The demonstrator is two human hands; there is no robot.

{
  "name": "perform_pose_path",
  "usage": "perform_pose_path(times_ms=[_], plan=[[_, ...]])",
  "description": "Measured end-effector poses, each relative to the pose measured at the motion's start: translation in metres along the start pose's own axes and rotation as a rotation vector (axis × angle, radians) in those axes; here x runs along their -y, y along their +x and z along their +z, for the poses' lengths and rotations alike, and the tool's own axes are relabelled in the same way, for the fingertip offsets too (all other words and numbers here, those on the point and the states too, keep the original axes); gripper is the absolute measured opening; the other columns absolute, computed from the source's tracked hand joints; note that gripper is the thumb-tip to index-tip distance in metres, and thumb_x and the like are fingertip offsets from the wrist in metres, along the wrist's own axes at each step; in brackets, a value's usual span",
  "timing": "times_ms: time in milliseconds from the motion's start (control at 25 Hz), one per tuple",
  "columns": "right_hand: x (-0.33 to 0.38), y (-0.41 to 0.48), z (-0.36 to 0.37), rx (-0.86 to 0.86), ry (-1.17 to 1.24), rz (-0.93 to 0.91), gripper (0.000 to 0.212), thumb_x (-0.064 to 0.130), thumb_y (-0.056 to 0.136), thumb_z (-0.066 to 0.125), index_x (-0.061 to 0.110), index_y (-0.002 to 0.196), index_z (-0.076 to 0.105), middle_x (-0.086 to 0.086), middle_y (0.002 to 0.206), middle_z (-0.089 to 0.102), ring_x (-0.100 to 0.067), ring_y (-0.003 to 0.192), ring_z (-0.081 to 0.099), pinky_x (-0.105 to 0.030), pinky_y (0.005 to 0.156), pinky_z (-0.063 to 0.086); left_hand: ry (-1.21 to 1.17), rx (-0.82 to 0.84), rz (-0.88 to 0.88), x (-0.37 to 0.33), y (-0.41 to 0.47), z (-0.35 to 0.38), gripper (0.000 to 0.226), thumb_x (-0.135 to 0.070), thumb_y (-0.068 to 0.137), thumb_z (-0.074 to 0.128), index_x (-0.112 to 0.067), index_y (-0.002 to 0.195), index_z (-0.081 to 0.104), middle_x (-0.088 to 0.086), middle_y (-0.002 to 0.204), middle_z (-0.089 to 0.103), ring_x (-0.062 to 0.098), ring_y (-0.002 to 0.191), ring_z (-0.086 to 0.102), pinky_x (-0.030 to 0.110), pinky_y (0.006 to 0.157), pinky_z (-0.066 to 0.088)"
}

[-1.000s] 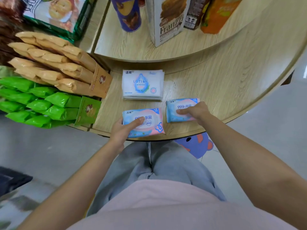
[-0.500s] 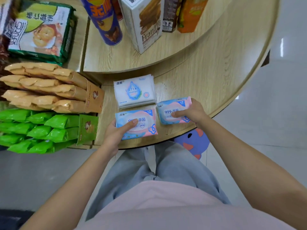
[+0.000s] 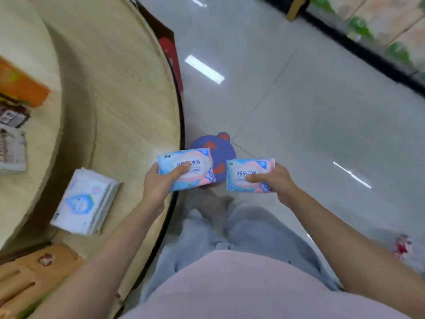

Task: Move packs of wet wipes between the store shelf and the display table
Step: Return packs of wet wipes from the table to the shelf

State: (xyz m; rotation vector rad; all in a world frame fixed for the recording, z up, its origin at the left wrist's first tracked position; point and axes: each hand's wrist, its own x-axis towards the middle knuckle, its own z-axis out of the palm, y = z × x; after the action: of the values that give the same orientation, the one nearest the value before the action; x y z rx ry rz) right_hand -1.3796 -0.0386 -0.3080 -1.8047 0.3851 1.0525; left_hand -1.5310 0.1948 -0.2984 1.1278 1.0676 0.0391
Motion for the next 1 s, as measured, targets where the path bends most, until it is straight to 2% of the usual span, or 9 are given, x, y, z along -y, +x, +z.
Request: perform_pose_path(times_ms=[200,360,400,480,560,680,720,840,1000], plan=[[-0.032,0.004,-0.120,-0.210,0.282,0.072,0.040,0.001,0.060,0.084,0.009,0.097,0.068,-0.005,0.087,0.073,-0.010,0.061,0.069,-0.019,0.049,0.051,0.176,0.223,0.001,-0.030,0.026,0.149,0.044,-0.025,0.062,0.086,-0.014,0.101,0.068,0.004,0.099,0.074,0.018,0.086,0.071,0.031,0.076,0.057],[-0.021,0.031,-0.220,-0.295,0.388,0.069,0.044,0.003,0.059,0.085,0.008,0.100,0.070,-0.009,0.099,0.074,-0.022,0.080,0.071,-0.033,0.072,0.059,0.228,0.292,-0.014,-0.042,0.038,0.277,0.035,-0.022,0.071,0.081,-0.014,0.102,0.067,0.004,0.098,0.074,0.020,0.086,0.071,0.034,0.076,0.057],[-0.010,0.040,-0.248,-0.305,0.402,0.056,0.044,0.004,0.059,0.085,0.008,0.099,0.070,-0.009,0.099,0.074,-0.021,0.080,0.071,-0.033,0.072,0.059,0.233,0.301,-0.027,-0.043,0.041,0.308,0.034,-0.023,0.072,0.081,-0.015,0.102,0.066,0.003,0.098,0.074,0.021,0.087,0.071,0.035,0.077,0.057],[0.020,0.054,-0.297,-0.317,0.410,0.004,0.044,0.004,0.060,0.085,0.010,0.101,0.069,-0.006,0.095,0.074,-0.012,0.071,0.071,-0.024,0.059,0.057,0.235,0.315,-0.051,-0.046,0.044,0.357,0.033,-0.025,0.072,0.081,-0.018,0.100,0.065,0.002,0.098,0.074,0.022,0.086,0.070,0.037,0.078,0.056],[0.055,0.074,-0.338,-0.336,0.426,-0.067,0.047,0.002,0.061,0.084,0.011,0.104,0.068,-0.003,0.093,0.073,-0.008,0.065,0.070,-0.019,0.052,0.053,0.235,0.327,-0.088,-0.051,0.050,0.395,0.036,-0.028,0.071,0.081,-0.019,0.102,0.066,0.002,0.099,0.074,0.021,0.082,0.069,0.034,0.067,0.056],[0.107,0.115,-0.389,-0.355,0.494,-0.125,0.051,0.001,0.060,0.085,0.008,0.107,0.067,-0.005,0.098,0.074,-0.017,0.077,0.072,-0.026,0.057,0.056,0.224,0.353,-0.119,-0.066,0.073,0.447,0.033,-0.022,0.077,0.076,-0.011,0.106,0.064,0.008,0.092,0.070,0.008,0.054,0.064,0.016,0.042,0.044],[0.123,0.130,-0.404,-0.358,0.509,-0.135,0.052,0.001,0.059,0.085,0.007,0.108,0.067,-0.007,0.100,0.074,-0.019,0.081,0.073,-0.029,0.059,0.058,0.234,0.350,-0.120,-0.075,0.086,0.466,0.032,-0.021,0.078,0.075,-0.010,0.105,0.063,0.008,0.090,0.069,0.006,0.048,0.061,0.015,0.039,0.042],[0.175,0.171,-0.446,-0.378,0.524,-0.149,0.049,0.001,0.061,0.084,0.008,0.106,0.068,-0.006,0.097,0.074,-0.017,0.076,0.073,-0.029,0.059,0.058,0.258,0.365,-0.106,-0.121,0.138,0.530,0.034,-0.022,0.074,0.078,-0.013,0.105,0.065,0.006,0.100,0.073,0.017,0.077,0.070,0.027,0.063,0.055],[0.240,0.214,-0.497,-0.430,0.624,-0.131,0.048,-0.002,0.062,0.082,0.004,0.107,0.066,-0.008,0.096,0.074,-0.015,0.069,0.072,-0.025,0.053,0.055,0.306,0.411,-0.038,-0.212,0.211,0.636,0.034,-0.022,0.073,0.079,-0.017,0.104,0.065,0.000,0.096,0.072,0.016,0.078,0.069,0.022,0.058,0.054]])
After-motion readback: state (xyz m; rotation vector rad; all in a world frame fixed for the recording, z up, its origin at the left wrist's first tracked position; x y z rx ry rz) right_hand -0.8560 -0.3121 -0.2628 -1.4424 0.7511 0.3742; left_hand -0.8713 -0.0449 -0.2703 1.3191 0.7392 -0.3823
